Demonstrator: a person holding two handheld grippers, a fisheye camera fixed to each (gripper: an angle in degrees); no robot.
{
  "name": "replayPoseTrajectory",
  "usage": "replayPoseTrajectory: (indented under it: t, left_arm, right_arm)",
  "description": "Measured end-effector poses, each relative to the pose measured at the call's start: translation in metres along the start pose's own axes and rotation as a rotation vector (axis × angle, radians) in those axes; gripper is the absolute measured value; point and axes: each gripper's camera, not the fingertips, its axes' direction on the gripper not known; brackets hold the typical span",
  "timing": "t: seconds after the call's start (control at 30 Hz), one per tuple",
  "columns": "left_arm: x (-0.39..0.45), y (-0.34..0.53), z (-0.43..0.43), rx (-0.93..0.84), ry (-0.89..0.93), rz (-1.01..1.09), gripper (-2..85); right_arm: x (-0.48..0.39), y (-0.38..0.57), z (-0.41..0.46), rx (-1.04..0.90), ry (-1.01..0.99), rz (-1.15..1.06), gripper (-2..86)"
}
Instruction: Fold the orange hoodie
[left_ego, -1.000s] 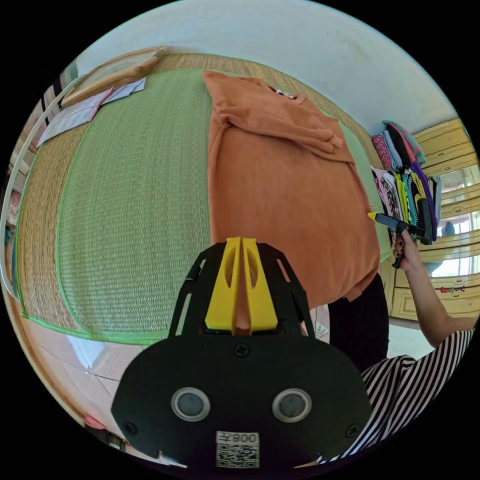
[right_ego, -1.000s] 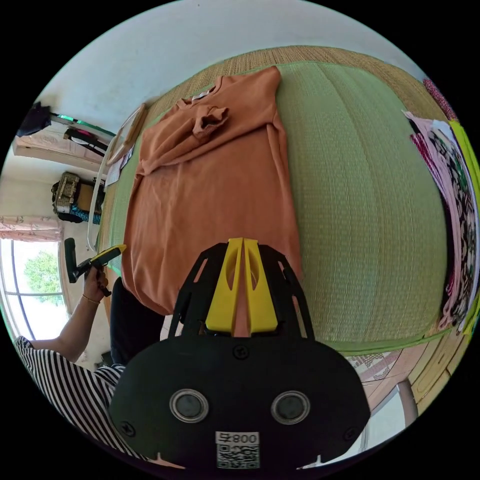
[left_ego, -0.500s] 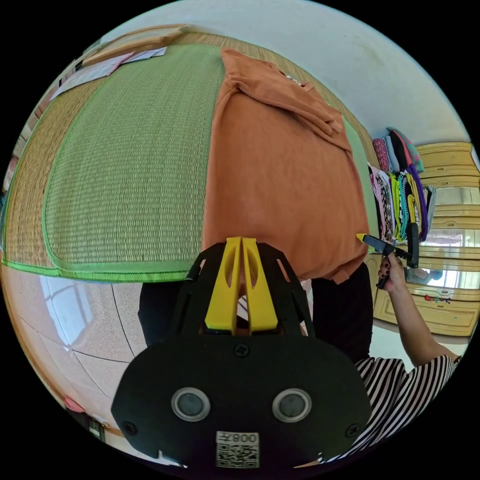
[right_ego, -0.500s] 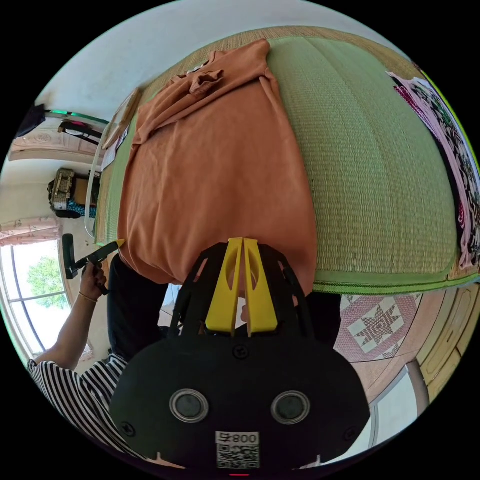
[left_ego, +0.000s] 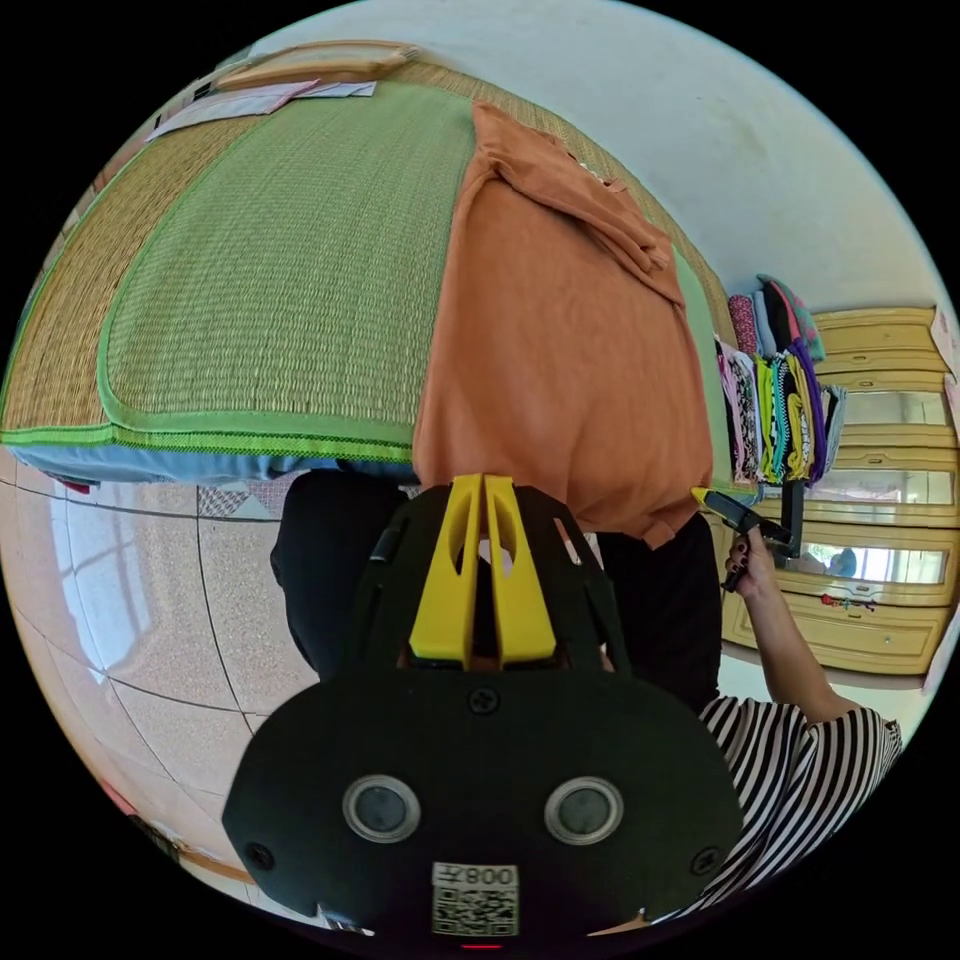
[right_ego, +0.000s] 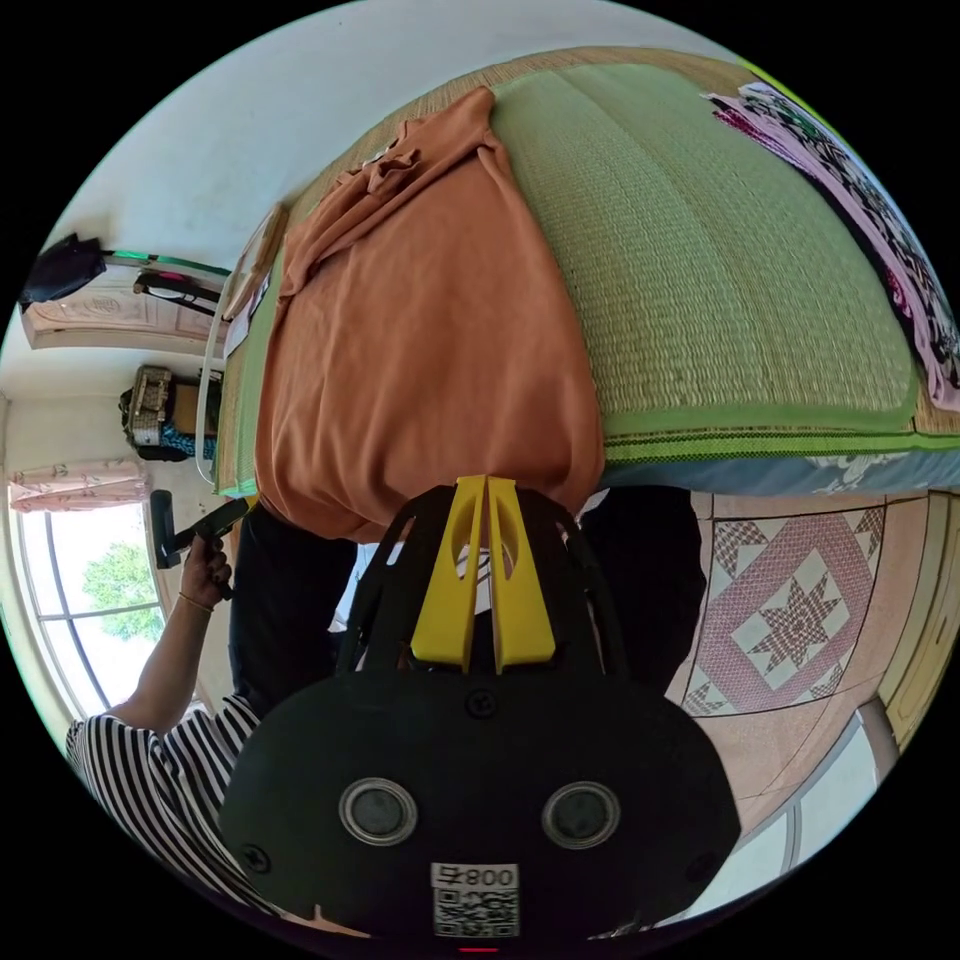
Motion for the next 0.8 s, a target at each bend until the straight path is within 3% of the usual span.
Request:
replayPoseTrajectory:
  t: [0.8]
  left_arm:
    - [0.009,0.036,0.047,-0.122,0.04,0.026,6.2]
  right_arm:
    - [0.003,0.084,0.007,0.01,0.015,0.035,3.7]
